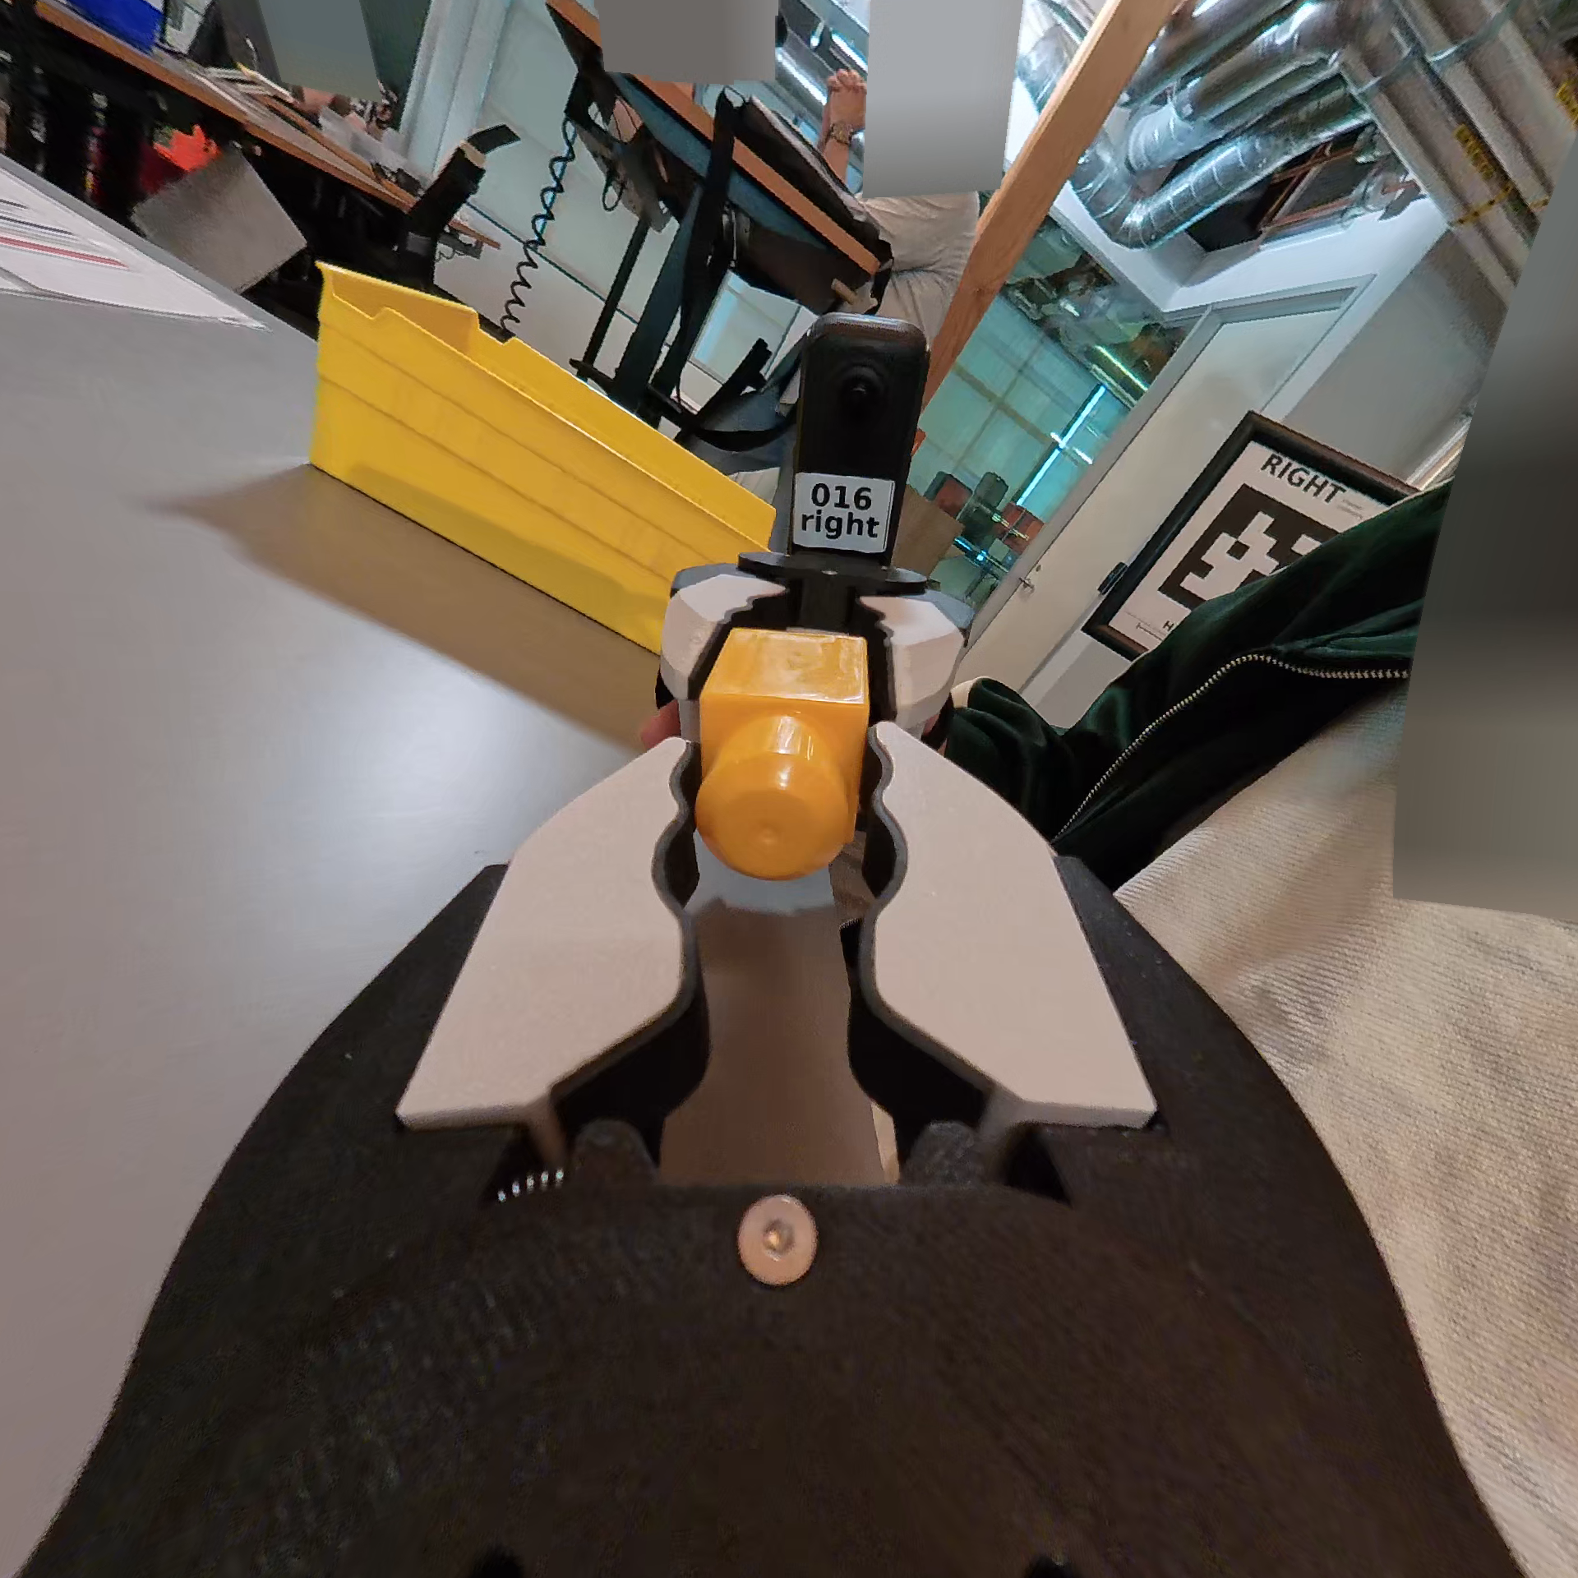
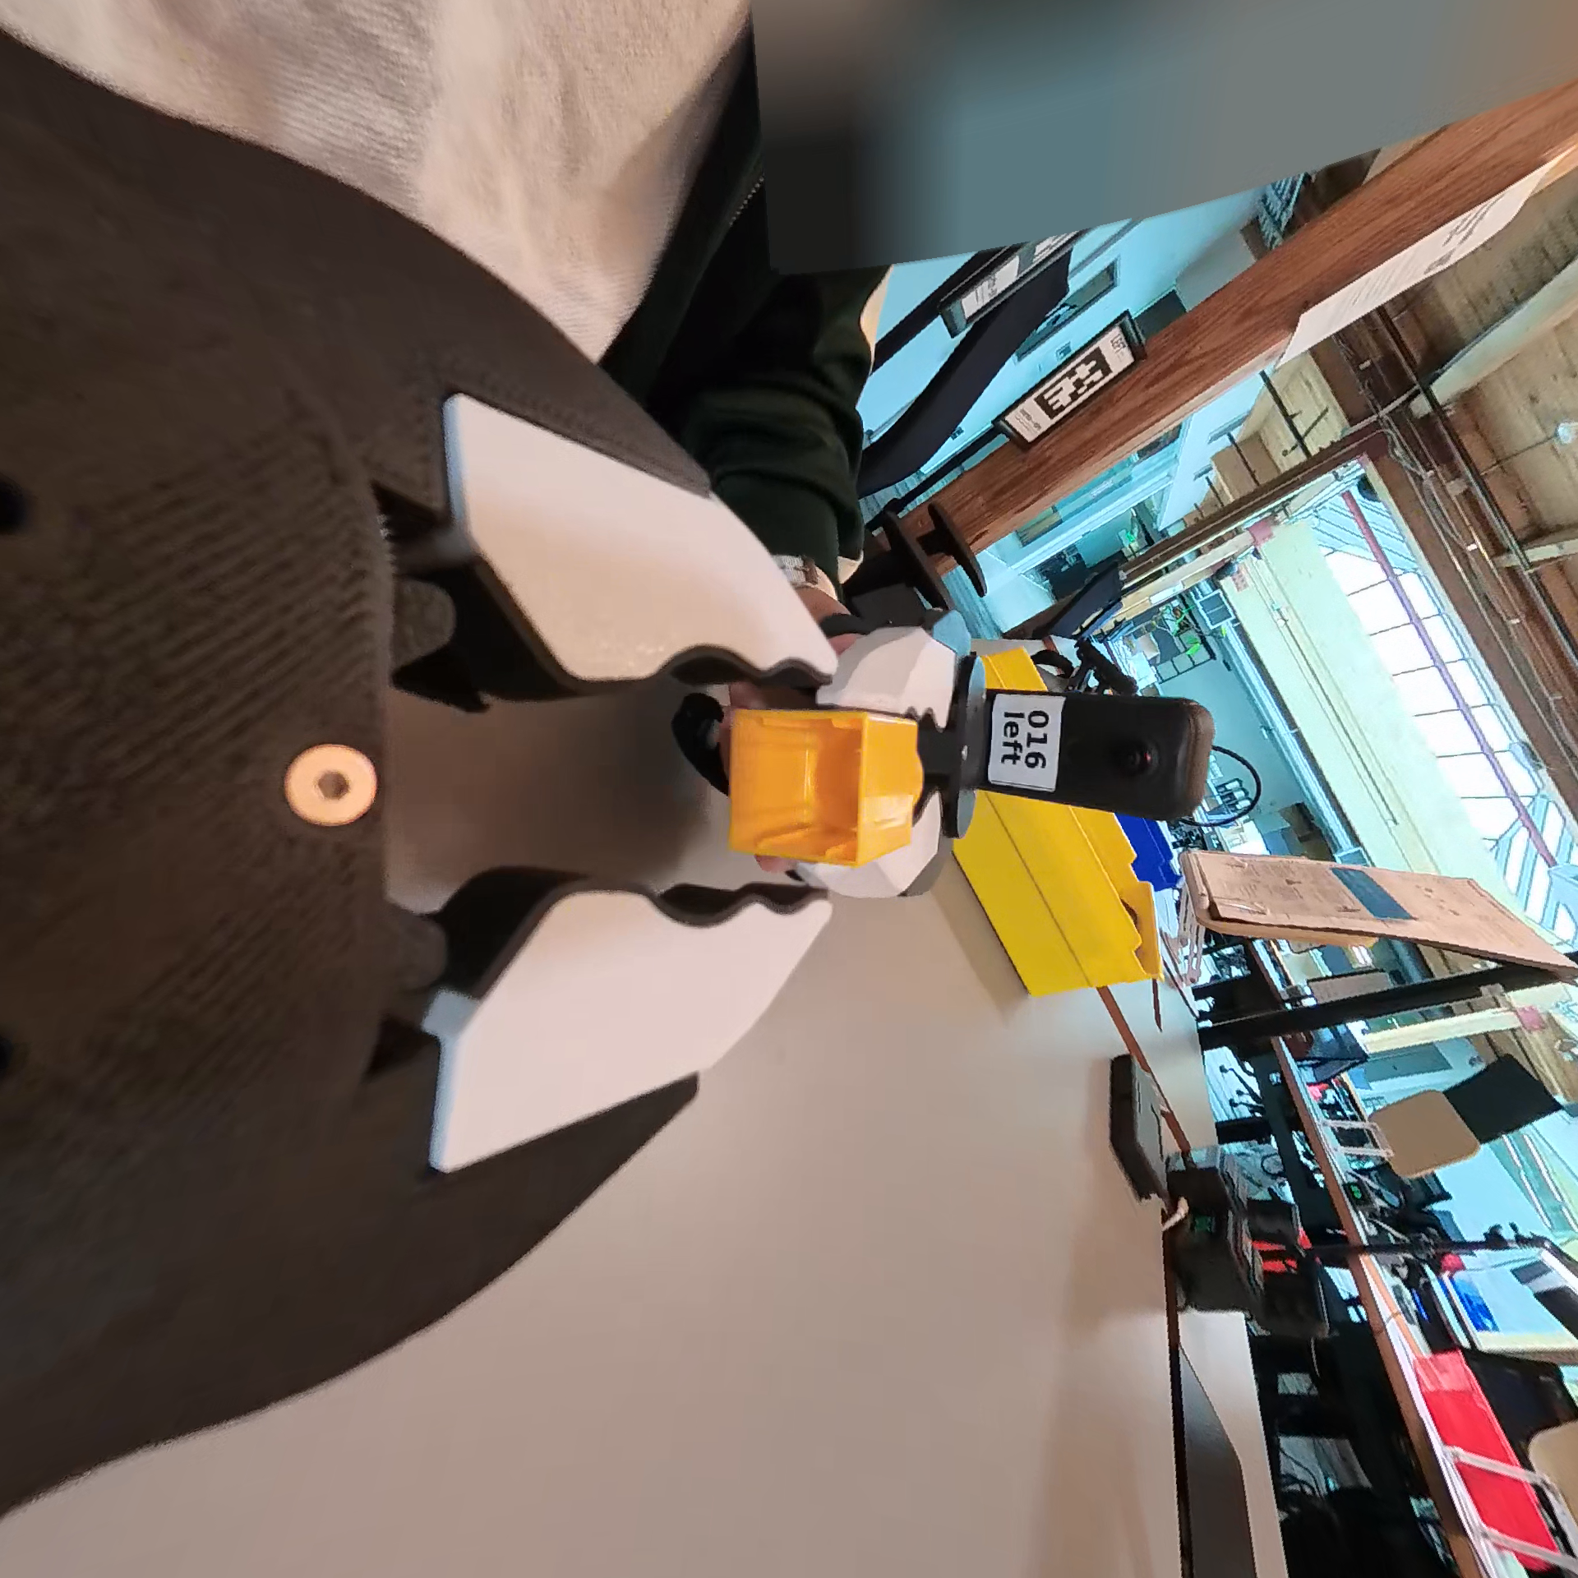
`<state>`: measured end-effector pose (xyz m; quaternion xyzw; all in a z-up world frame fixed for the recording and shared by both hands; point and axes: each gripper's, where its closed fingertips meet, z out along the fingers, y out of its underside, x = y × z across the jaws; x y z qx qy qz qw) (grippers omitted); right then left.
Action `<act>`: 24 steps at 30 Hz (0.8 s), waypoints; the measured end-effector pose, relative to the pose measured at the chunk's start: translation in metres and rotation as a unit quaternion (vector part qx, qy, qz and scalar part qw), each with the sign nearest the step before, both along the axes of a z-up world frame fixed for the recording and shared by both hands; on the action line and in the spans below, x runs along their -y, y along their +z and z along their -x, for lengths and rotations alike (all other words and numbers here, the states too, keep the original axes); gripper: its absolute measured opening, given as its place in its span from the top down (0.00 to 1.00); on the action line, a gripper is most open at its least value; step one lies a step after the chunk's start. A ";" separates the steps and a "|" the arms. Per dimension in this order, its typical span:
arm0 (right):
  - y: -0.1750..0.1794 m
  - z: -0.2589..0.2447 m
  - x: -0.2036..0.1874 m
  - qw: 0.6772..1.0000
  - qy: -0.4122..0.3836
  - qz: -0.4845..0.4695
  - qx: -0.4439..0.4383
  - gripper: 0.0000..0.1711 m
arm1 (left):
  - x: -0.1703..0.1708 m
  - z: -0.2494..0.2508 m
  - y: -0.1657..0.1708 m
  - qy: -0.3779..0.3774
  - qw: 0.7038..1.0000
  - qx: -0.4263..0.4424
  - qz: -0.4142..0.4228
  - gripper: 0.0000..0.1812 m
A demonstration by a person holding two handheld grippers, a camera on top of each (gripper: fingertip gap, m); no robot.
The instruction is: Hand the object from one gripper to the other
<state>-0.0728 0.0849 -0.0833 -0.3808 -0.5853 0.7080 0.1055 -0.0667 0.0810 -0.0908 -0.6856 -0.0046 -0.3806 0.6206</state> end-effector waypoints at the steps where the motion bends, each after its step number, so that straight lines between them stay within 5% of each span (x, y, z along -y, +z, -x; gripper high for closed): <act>1: -0.001 -0.001 0.002 1.000 0.004 -0.002 0.000 0.75 | 0.000 -0.002 0.001 -0.002 1.000 -0.001 -0.001 0.81; 12: 0.003 -0.005 0.005 1.000 0.016 -0.003 -0.007 0.80 | 0.001 -0.007 0.005 -0.005 1.000 -0.004 -0.015 0.80; 18: 0.011 -0.002 -0.008 0.999 -0.007 0.039 -0.004 0.80 | -0.002 0.000 0.006 0.029 0.999 -0.023 -0.023 0.66; 24: 0.016 -0.002 -0.020 0.994 -0.013 0.110 0.018 0.81 | -0.002 0.002 0.003 0.046 0.996 -0.077 -0.030 0.63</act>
